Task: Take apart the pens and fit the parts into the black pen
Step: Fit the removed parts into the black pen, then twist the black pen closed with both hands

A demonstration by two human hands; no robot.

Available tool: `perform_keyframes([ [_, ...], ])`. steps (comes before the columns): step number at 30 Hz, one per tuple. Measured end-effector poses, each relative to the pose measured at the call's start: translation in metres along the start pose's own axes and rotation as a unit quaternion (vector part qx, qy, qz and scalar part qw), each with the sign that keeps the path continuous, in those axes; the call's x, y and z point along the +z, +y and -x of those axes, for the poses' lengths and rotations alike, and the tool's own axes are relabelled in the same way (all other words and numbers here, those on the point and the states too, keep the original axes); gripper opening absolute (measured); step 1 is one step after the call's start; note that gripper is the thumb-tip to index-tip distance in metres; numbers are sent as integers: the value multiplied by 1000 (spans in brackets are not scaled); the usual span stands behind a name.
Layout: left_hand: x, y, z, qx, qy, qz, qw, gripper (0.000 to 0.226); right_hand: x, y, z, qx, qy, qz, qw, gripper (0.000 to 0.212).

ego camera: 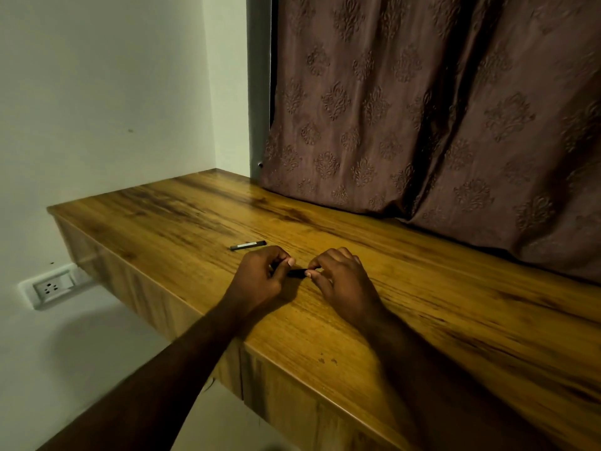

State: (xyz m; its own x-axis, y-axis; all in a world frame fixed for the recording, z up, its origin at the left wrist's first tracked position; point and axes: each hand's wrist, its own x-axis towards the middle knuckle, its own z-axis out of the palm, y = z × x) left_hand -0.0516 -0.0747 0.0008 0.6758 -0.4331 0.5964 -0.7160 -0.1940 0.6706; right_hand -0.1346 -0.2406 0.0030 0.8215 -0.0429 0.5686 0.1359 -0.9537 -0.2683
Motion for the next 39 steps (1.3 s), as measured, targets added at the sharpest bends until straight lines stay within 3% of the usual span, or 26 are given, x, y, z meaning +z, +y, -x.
perform_keyframes([
  [6, 0, 0, 3, 63, -16, -82, 995, 16, -1, -2, 2, -12, 15, 11, 1000, 13],
  [13, 8, -3, -2, 17, -91, -304, 948, 39, -11, 6, 1, 160, 127, -156, 967, 6],
  [17, 9, -6, -5, -14, -108, -302, 947, 28, -14, 7, 1, 238, 151, -274, 920, 7],
  [20, 10, -8, -6, -19, -103, -286, 952, 22, -14, 8, 0, 265, 161, -312, 898, 5],
  [24, 8, -5, -4, 0, -82, -250, 965, 15, -16, 0, -2, 295, 183, -410, 843, 6],
  [31, 5, -5, 0, 18, -76, -200, 977, 31, -20, -12, 0, 306, 150, -604, 721, 5],
  [35, 3, 3, 4, 48, -62, -179, 981, 56, -21, -11, 1, 292, 137, -636, 701, 4],
  [39, 3, 4, 3, 72, -52, -190, 978, 37, -19, -11, 1, 283, 118, -646, 699, 3],
])
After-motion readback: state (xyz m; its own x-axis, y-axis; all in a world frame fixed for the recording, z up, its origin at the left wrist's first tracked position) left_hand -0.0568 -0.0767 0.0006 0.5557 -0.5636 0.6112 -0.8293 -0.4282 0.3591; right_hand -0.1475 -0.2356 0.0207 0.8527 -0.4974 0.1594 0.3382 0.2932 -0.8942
